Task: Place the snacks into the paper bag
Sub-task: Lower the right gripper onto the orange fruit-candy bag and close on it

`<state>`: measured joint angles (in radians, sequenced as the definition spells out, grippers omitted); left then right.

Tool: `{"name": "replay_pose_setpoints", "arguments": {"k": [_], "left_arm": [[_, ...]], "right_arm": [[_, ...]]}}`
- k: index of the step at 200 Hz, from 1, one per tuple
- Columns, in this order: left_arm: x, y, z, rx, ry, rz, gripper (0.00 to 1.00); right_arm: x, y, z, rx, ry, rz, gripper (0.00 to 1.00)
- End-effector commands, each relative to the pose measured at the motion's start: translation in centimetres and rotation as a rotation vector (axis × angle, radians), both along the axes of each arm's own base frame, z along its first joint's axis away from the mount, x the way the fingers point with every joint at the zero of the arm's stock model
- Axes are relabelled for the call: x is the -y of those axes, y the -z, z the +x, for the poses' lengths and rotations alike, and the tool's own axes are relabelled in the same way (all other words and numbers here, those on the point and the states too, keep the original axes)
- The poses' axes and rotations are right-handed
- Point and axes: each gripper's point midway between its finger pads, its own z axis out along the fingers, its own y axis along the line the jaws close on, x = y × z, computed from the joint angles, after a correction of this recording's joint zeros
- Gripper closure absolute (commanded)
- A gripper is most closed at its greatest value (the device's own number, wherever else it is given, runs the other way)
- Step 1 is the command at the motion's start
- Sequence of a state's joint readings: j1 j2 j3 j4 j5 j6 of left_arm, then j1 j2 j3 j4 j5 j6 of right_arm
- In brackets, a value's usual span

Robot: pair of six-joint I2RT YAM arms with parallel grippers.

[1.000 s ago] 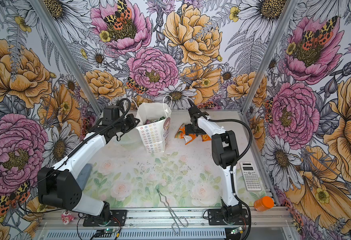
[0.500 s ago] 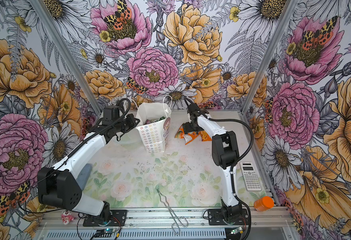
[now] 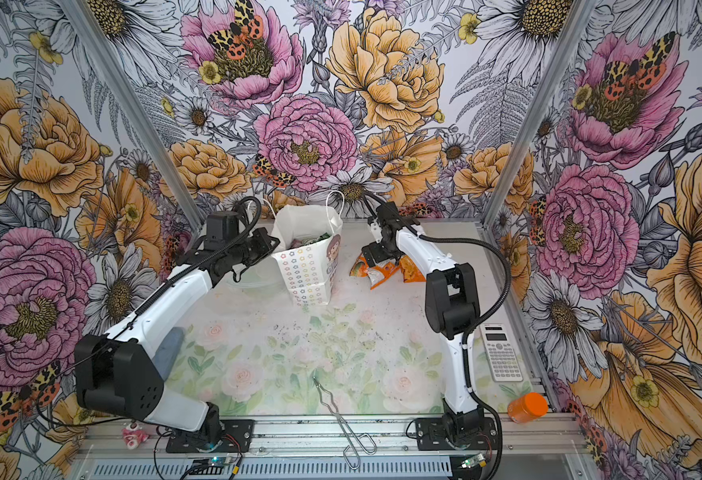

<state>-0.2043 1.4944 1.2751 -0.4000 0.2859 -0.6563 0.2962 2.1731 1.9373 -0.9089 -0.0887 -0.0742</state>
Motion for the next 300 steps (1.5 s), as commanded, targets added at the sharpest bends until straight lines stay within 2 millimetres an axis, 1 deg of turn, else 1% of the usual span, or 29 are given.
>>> {"name": "replay_pose_setpoints", "arguments": {"k": [1,37,76,125,160,189,228,266,300], "left_arm": [[-0.4,-1.0,-0.1,0.034,-0.014,-0.013,1.0],[-0.4,-1.1,-0.2,0.036,-0.014,-0.012,1.0],[-0.6,-1.2,-0.3,0.038,-0.02,-0.01,1.0],[-0.7,-1.4,-0.4,0.042,-0.024,-0.009,1.0],[-0.7,-1.5,-0.6,0.043,-0.025,-0.008,1.0],[-0.8,-1.7,-0.6,0.048,-0.028,-0.007,1.0],[-0.7,-1.4,-0.6,0.041,-0.025,-0.006,1.0],[-0.7,-1.4,-0.6,0.041,-0.025,-0.006,1.0],[-0.8,-1.4,-0.5,0.041,-0.026,-0.004,1.0]], "right_arm": [[-1.3,-1.8,0.7,0.047,-0.06,0.029,0.0],[-1.4,-0.7,1.1,0.037,-0.103,0.016,0.0],[-1.4,1.0,0.7,0.009,-0.193,-0.029,0.0],[-0.6,2.7,0.5,-0.016,-0.279,-0.111,0.01],[-0.7,3.9,0.1,-0.043,-0.327,-0.119,0.0],[-0.7,5.1,-0.4,-0.076,-0.337,-0.121,0.0],[-0.9,6.7,-0.9,-0.119,-0.347,-0.117,0.0],[-1.1,7.7,-1.1,-0.141,-0.346,-0.112,0.01],[-1.2,8.1,-1.4,-0.158,-0.33,-0.095,0.02]]}}
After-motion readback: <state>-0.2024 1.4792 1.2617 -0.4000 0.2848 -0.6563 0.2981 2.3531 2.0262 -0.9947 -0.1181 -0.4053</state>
